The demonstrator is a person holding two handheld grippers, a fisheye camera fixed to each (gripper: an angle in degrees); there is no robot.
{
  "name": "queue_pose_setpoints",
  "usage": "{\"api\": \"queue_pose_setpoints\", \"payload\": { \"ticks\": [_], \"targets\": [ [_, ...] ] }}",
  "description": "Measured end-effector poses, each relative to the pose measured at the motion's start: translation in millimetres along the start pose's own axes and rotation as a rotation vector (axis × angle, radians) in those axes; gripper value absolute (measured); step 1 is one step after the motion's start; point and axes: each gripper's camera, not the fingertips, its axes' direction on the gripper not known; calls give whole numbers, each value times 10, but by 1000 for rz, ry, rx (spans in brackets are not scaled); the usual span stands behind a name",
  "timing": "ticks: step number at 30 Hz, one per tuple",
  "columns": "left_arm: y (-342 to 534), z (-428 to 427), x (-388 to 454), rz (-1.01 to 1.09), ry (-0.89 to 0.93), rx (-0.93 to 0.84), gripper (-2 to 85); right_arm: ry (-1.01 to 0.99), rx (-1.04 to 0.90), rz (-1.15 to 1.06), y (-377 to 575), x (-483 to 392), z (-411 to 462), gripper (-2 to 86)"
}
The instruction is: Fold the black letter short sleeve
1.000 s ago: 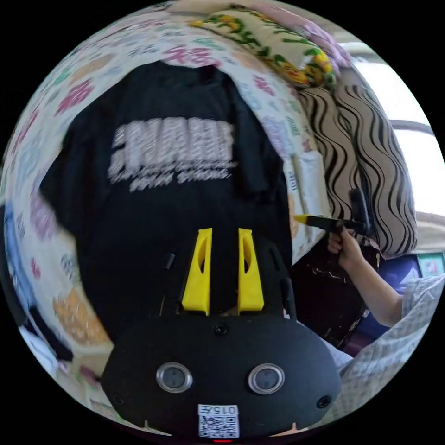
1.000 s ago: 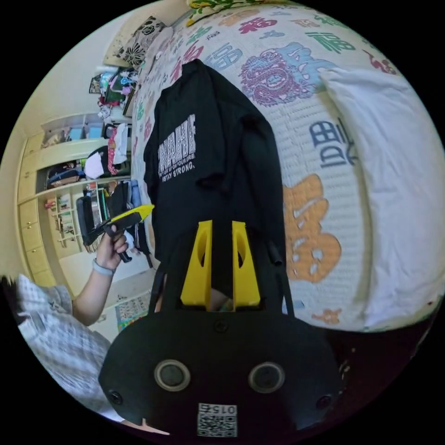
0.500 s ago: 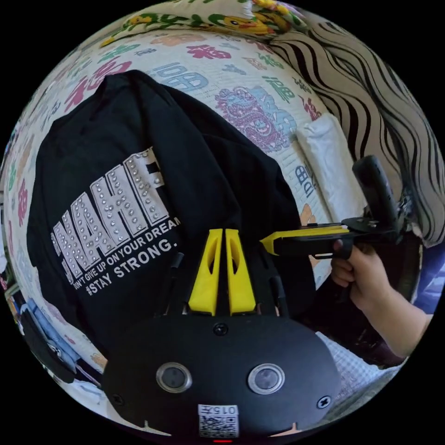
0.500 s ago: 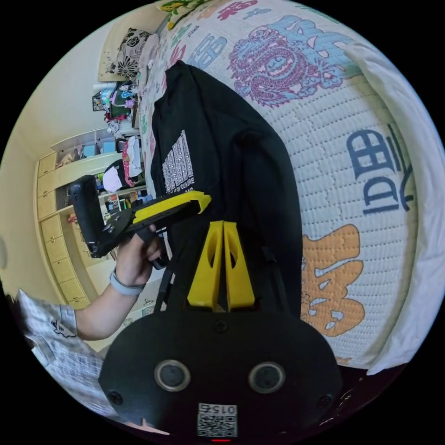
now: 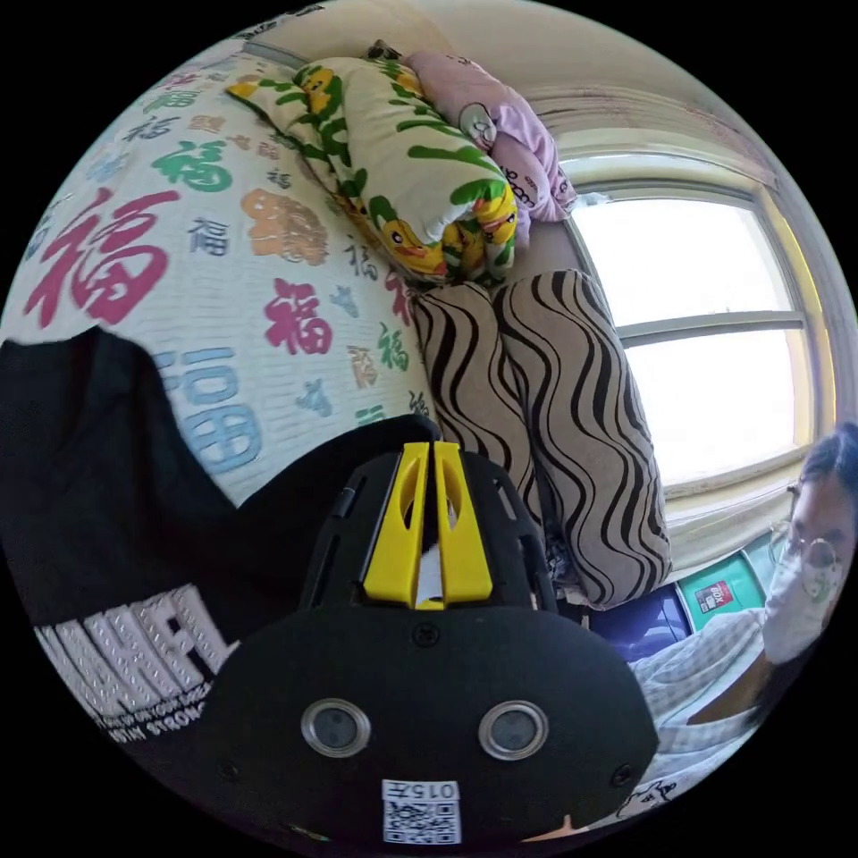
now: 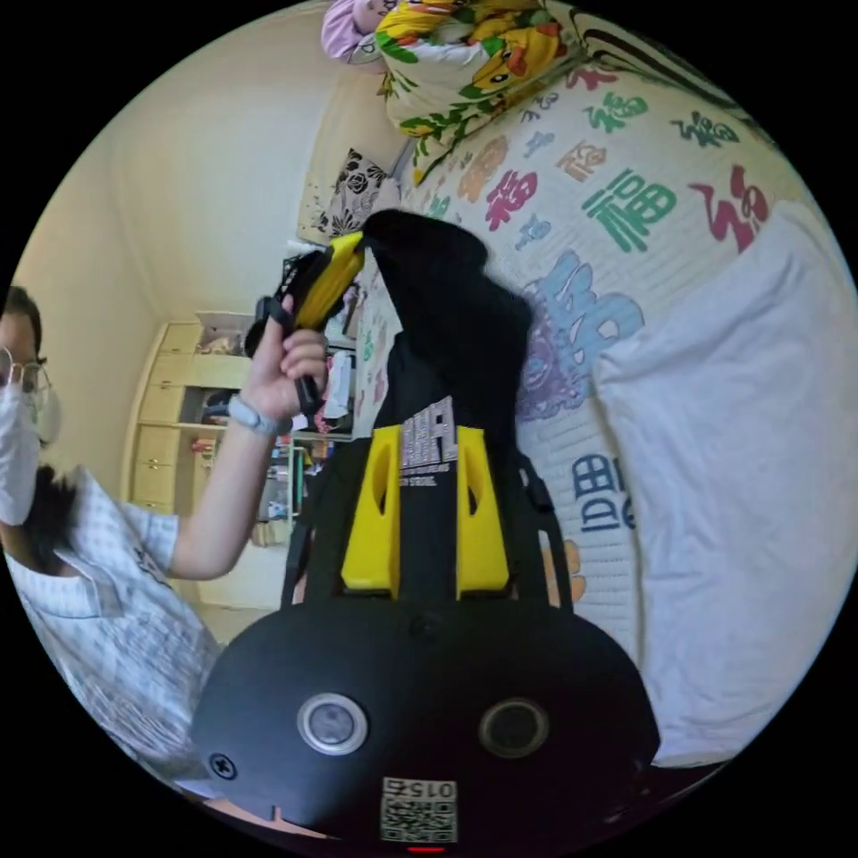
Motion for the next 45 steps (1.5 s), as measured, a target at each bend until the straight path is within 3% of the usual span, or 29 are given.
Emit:
{"api": "queue_pose_setpoints", "payload": {
  "ticks": [6, 9, 14, 17, 21, 26, 30, 32, 34, 40, 45],
  "targets": [
    [-355, 1064, -150, -21, -66, -184, 31, 122, 102, 31, -287, 183, -164, 105],
    [-279, 889, -36, 58, -55, -90, 47, 252, 45, 13, -539, 223, -127, 108],
    [-223, 477, -150, 68, -307, -44, 67, 461, -177, -52, -936, 238, 328, 107],
    [-257, 659, -352, 49, -404, -259, 78, 415, -342, -41, -1024, 297, 701, 49],
    [-86, 1197, -286, 161, -473, -496, 27, 420, -295, -47, -1005, 226, 750, 16],
    [102, 1318, 217, 383, -566, -332, 4, 399, -138, 6, -722, 81, 546, -1],
    [350, 1477, 334, 514, -688, -395, 16, 410, -101, 62, -566, 76, 674, -1],
    [428, 1253, 452, 521, -720, -280, 23, 397, -57, 85, -530, 51, 754, 5],
    [594, 670, 735, 537, -689, -31, 35, 410, -28, 85, -513, -9, 795, 16],
    [1469, -910, 1002, 408, -294, 254, 53, 597, -43, -99, -423, -549, 1093, 51],
    [2594, -2183, 275, 86, -367, 287, 42, 568, -206, -266, -346, -1052, 1698, 60]
  ]
}}
